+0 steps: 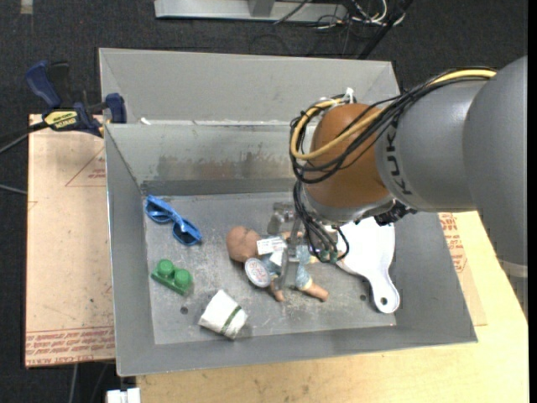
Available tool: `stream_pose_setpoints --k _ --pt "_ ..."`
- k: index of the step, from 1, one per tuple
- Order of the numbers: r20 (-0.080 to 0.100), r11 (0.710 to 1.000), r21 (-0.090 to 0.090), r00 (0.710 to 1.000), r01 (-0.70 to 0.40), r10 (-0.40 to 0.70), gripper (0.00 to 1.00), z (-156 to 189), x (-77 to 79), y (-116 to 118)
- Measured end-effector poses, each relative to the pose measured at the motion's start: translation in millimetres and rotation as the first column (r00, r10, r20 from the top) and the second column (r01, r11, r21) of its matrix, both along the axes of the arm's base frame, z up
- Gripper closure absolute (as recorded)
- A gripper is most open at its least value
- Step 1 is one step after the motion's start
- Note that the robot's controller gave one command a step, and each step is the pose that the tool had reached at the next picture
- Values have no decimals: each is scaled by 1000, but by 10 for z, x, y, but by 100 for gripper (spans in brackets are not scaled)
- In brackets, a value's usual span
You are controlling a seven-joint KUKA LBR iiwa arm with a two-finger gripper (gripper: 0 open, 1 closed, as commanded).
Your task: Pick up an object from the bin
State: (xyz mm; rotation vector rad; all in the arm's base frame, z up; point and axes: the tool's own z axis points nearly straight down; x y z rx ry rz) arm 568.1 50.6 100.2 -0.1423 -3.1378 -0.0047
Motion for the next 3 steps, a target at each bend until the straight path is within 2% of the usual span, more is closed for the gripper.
stream_pose_setpoints --k 1,2,3 --pt "-1 997 -3 997 -72 72 0 56 -92 -200" --pt "3 996 0 996 -86 86 0 192 -79 -124" --pt "1 1000 -2 1000 4 -4 0 -286 -161 -212"
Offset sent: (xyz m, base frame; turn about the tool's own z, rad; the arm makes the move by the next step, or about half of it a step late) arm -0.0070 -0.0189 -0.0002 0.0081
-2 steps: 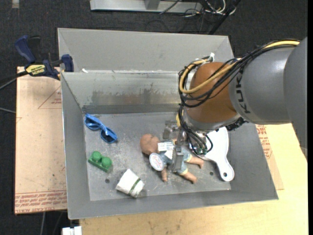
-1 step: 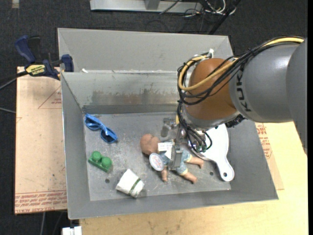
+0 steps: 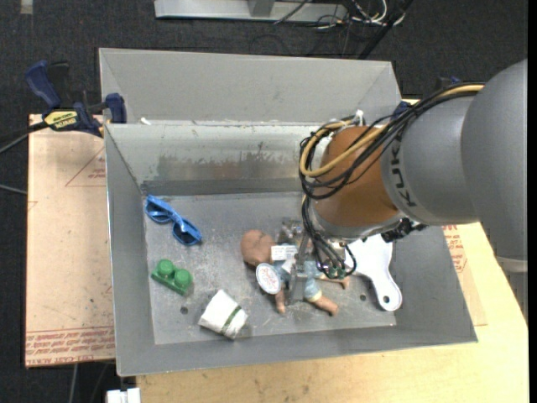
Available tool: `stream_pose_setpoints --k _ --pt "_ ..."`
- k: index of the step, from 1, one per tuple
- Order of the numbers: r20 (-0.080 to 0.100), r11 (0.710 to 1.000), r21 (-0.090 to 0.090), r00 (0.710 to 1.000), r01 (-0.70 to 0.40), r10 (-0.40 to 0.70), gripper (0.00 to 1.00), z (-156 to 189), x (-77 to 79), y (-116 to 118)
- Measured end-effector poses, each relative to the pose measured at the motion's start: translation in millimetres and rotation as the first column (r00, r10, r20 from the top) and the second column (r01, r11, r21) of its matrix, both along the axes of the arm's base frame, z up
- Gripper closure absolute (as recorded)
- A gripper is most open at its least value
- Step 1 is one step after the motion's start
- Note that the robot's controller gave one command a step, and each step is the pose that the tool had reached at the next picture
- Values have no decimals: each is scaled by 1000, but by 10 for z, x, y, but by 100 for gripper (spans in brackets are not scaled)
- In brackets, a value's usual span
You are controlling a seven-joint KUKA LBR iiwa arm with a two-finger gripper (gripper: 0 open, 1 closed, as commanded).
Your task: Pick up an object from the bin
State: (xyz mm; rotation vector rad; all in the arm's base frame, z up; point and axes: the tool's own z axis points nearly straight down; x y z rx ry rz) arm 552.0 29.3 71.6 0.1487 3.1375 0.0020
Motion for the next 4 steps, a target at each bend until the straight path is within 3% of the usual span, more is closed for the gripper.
stream_pose_setpoints --k 1,3,4 --pt "6 994 3 994 -110 110 100 -15 44 -37" --pt "1 994 3 994 -111 111 100 16 31 -38" --pt "-7 994 4 994 -110 110 100 222 6 -38"
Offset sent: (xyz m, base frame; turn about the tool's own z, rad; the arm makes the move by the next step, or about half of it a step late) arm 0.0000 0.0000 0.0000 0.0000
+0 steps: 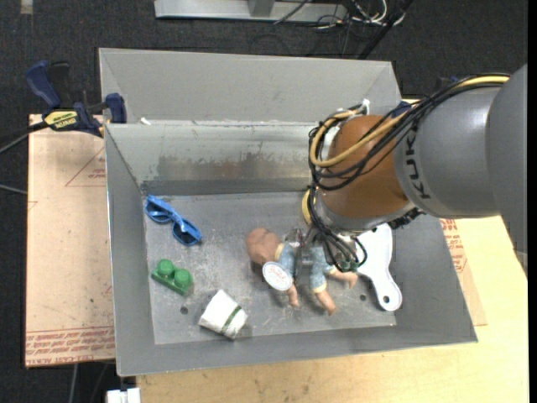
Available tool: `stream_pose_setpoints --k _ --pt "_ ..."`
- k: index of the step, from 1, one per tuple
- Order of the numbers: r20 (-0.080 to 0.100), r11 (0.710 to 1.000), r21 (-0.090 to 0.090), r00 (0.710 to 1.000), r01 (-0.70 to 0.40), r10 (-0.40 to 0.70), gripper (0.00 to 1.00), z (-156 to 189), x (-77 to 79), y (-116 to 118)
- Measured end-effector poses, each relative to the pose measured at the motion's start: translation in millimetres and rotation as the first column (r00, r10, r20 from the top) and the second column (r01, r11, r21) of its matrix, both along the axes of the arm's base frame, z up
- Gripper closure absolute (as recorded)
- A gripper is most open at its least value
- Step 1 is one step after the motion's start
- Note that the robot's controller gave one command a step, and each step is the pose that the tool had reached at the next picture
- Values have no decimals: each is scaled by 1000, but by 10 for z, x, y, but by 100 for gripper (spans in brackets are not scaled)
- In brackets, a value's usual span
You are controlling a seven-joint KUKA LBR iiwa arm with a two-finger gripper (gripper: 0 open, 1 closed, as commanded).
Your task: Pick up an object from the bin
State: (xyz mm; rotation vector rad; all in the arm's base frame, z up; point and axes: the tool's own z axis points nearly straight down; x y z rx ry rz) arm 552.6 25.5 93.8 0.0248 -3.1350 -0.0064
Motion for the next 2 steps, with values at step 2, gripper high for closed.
stream_pose_setpoints --k 2 --pt "7 1000 0 1000 0 0 100 370 21 3"
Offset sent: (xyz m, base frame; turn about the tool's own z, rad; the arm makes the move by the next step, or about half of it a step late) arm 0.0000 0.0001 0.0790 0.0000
